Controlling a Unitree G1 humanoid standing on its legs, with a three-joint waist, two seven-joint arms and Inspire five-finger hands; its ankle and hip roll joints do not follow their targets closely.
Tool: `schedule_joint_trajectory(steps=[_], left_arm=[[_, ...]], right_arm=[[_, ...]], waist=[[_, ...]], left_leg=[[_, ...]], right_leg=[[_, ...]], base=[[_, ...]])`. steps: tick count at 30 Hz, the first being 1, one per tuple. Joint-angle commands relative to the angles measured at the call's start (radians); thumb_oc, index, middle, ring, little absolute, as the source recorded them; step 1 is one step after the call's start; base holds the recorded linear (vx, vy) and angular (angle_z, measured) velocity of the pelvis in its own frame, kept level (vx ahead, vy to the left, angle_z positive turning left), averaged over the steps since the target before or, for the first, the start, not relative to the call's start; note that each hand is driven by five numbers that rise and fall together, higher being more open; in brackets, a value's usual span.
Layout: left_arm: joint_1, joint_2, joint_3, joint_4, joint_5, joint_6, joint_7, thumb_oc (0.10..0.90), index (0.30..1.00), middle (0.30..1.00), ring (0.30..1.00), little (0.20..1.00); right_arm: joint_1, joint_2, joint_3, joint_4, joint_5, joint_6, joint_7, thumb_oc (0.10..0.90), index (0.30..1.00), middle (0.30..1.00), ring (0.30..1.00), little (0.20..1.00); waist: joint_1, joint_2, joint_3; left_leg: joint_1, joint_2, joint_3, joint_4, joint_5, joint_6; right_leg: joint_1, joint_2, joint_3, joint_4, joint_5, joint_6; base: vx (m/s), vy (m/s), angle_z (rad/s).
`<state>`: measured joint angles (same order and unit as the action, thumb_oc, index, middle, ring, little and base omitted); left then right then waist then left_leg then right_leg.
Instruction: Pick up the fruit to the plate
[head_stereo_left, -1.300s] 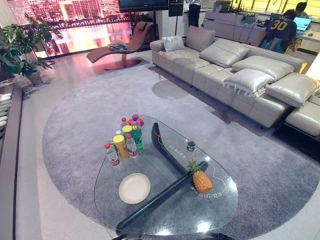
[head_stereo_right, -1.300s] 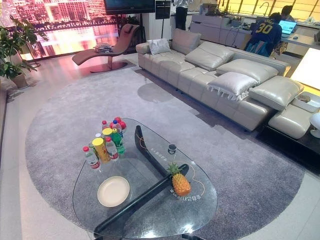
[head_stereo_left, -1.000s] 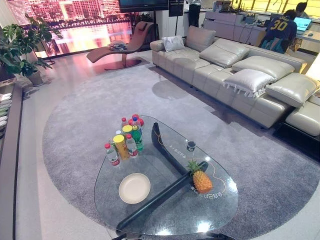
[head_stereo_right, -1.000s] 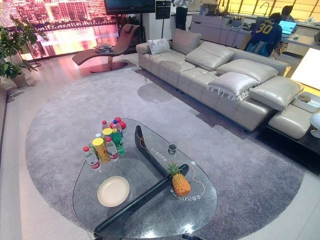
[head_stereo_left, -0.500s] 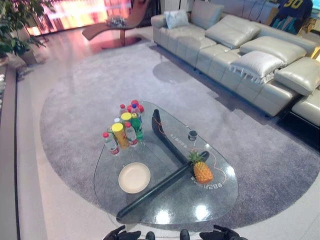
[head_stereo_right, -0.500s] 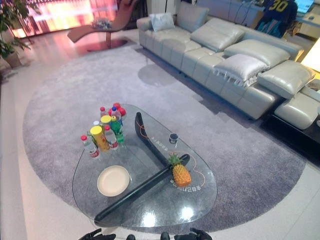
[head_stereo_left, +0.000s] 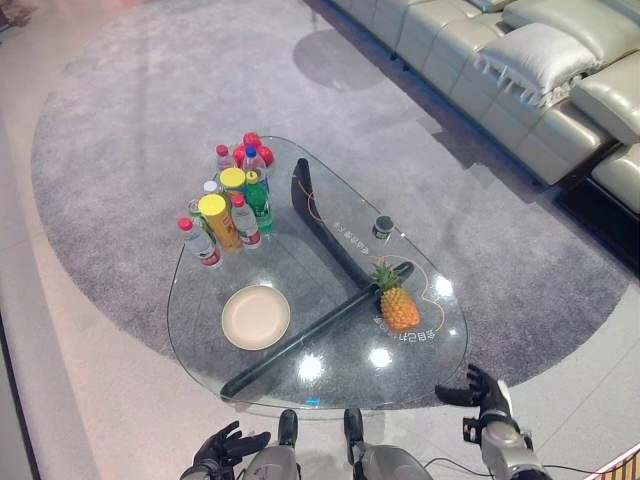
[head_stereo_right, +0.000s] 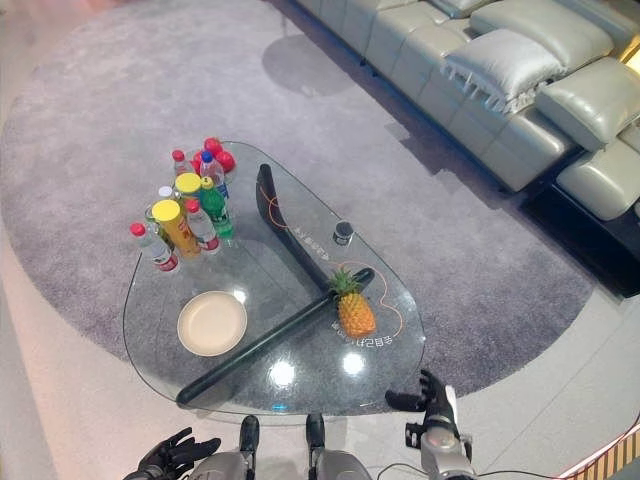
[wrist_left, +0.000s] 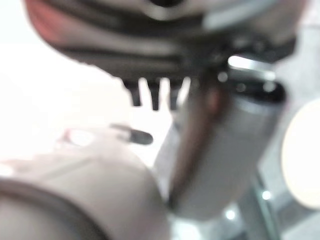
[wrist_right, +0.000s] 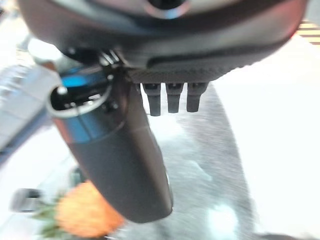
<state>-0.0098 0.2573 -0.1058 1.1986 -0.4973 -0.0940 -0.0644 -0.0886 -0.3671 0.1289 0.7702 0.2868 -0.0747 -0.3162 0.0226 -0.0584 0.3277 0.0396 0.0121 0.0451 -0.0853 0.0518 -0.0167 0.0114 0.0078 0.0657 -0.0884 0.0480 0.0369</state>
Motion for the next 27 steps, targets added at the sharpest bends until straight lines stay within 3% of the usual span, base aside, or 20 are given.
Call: schedule_joint_trajectory(steps=[1, 12, 27], left_arm=[[0.013, 0.017, -0.028, 0.02, -0.023, -0.014, -0.022, 0.8, 0.9, 0.9, 0.9, 0.9], [-0.024, 0.022, -0.068, -0.026, -0.118, -0.01, -0.033, 0.8, 0.9, 0.9, 0.9, 0.9], [-0.093, 0.011, -0.133, -0.081, -0.239, -0.005, -0.023, 0.8, 0.9, 0.9, 0.9, 0.9]], right_arm=[[-0.035, -0.106, -0.045, -0.183, -0.039, -0.018, -0.103, 0.8, 0.9, 0.9, 0.9, 0.9], [-0.209, -0.178, -0.061, -0.402, -0.094, -0.043, -0.235, 0.8, 0.9, 0.9, 0.9, 0.9], [-0.441, -0.162, 0.0, -0.527, -0.041, -0.001, -0.248, 0.8, 0.9, 0.9, 0.9, 0.9]], waist=[[0.011, -0.01, 0.002], [0.033, 0.002, 0.087], [0.049, 0.01, 0.18]], left_leg=[[-0.084, -0.066, -0.086, 0.118, -0.096, 0.021], [-0.199, -0.08, -0.109, 0.195, -0.105, 0.029], [-0.355, -0.095, -0.12, 0.278, -0.1, 0.025]], right_leg=[[-0.05, 0.004, -0.052, 0.067, 0.006, 0.031], [-0.13, -0.004, -0.076, 0.113, -0.011, 0.025], [-0.272, -0.019, -0.105, 0.17, -0.01, 0.008]], base=[[0.0, 0.0, 0.0], [-0.05, 0.021, 0.01], [-0.05, 0.053, 0.02]])
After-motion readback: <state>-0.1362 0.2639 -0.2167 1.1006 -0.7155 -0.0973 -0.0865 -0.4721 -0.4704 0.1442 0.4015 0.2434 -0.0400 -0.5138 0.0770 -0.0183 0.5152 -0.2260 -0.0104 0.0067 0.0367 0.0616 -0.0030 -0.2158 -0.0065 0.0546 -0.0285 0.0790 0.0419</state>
